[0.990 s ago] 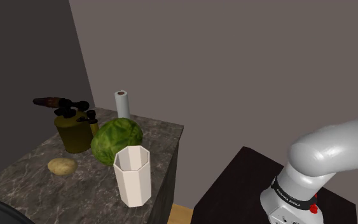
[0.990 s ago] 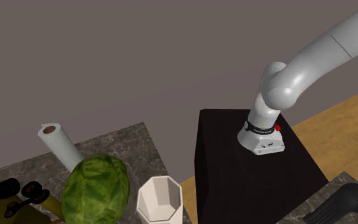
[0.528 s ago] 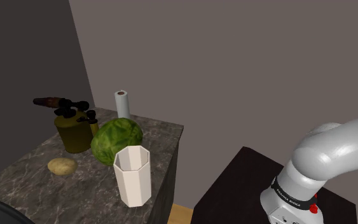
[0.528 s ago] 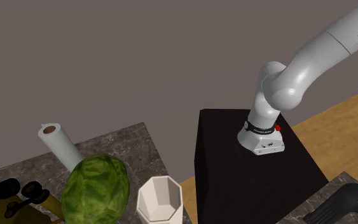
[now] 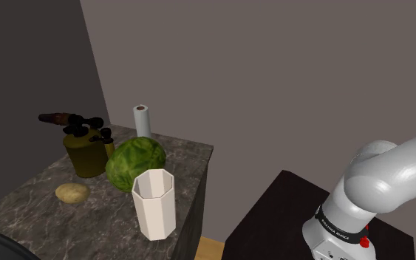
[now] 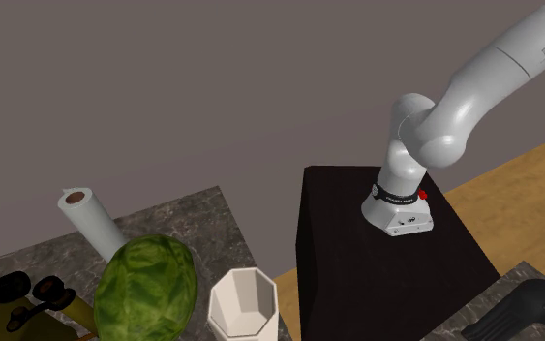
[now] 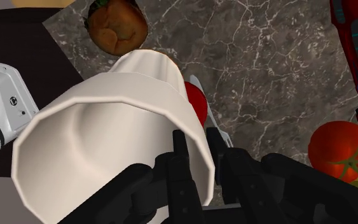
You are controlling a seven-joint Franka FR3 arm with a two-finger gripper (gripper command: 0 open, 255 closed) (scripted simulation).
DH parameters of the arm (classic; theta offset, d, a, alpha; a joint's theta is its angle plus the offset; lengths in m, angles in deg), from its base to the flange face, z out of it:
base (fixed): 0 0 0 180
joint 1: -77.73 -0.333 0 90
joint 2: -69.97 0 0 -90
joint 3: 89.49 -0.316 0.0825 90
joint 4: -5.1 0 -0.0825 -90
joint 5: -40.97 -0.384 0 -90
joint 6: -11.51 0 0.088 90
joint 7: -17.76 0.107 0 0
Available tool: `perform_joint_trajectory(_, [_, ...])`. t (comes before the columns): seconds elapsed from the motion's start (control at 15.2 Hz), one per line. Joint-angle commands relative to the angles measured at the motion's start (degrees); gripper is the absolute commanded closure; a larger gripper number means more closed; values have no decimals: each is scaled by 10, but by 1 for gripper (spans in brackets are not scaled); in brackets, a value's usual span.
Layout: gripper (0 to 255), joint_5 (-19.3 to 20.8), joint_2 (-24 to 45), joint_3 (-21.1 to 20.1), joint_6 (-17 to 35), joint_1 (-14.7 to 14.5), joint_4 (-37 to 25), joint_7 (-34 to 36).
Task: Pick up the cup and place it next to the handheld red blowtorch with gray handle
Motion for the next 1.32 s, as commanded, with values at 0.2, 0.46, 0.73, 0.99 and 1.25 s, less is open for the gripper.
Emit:
perform_joint_trajectory(0.2, [255, -2, -5, 10, 41, -29, 54, -5])
perform_joint_trajectory(0.46, [255, -6, -10, 14, 71, -46, 92, -8])
perform_joint_trajectory(0.73, [255, -12, -16, 15, 100, -59, 126, -12])
perform_joint_trajectory(0.99, [255, -19, -23, 12, 127, -68, 157, -16])
perform_joint_trajectory(1.25, [255, -28, -30, 7, 154, -73, 186, -20])
